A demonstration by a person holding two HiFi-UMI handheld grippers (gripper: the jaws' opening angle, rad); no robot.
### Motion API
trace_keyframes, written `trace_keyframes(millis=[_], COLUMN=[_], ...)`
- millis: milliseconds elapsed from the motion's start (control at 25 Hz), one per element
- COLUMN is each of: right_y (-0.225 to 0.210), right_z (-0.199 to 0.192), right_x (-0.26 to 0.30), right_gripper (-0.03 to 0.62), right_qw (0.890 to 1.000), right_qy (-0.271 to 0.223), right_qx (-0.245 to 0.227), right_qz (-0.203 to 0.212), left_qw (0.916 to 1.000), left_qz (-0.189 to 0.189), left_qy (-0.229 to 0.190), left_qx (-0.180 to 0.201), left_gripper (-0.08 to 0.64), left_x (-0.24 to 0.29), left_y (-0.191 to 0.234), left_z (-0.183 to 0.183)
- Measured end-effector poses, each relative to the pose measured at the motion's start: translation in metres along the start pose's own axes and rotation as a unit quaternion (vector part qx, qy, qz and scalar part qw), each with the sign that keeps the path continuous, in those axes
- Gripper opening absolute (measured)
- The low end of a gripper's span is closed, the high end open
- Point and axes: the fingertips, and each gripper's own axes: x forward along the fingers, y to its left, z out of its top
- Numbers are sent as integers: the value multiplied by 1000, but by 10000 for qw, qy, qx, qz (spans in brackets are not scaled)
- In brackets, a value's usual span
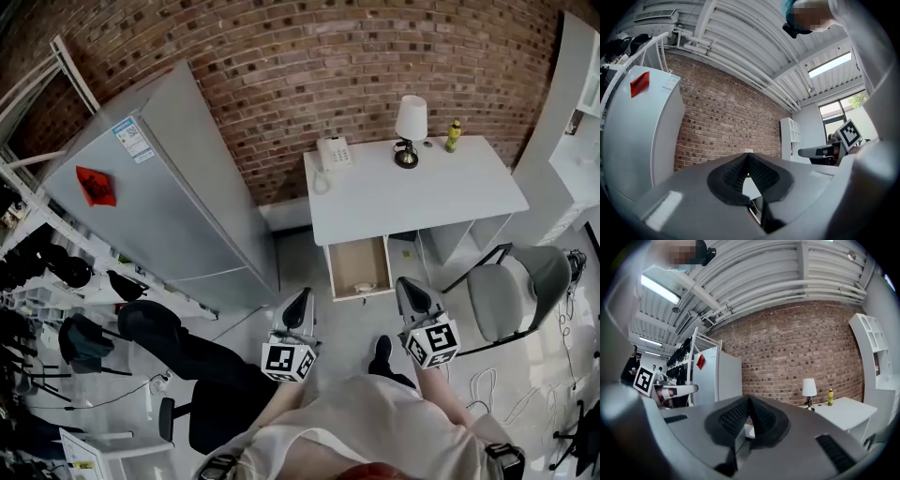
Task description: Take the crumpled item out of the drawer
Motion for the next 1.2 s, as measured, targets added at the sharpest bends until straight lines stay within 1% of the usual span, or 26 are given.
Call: trace_keyframes(millis=[320,480,640,720,840,960,1200], right_y=[-85,-127,-160,-169,-177,-181,-177], right_z=[-6,-4,-2,1,4,7,10], right_x=[70,98,116,125,137,147,167], right_gripper=[0,0,0,0,0,0,0], right_qw=[9993,9980,9979,9978,9976,9979,9989], right_qy=[47,72,50,9,-2,-47,-61], right_qx=[63,29,109,109,88,83,170], right_qz=[370,634,643,655,688,638,436], left_qw=[9996,9993,9992,9989,9985,9983,9988], left_qz=[145,261,301,342,471,512,297], left_qy=[231,202,263,285,266,262,391], left_qx=[113,181,98,122,60,26,21], left_gripper=[9,9,9,9,9,9,9], left_x=[105,157,189,200,212,221,239], left_y=[2,-4,-9,-6,5,18,43], left_z=[-15,-17,-25,-27,-29,-31,-32])
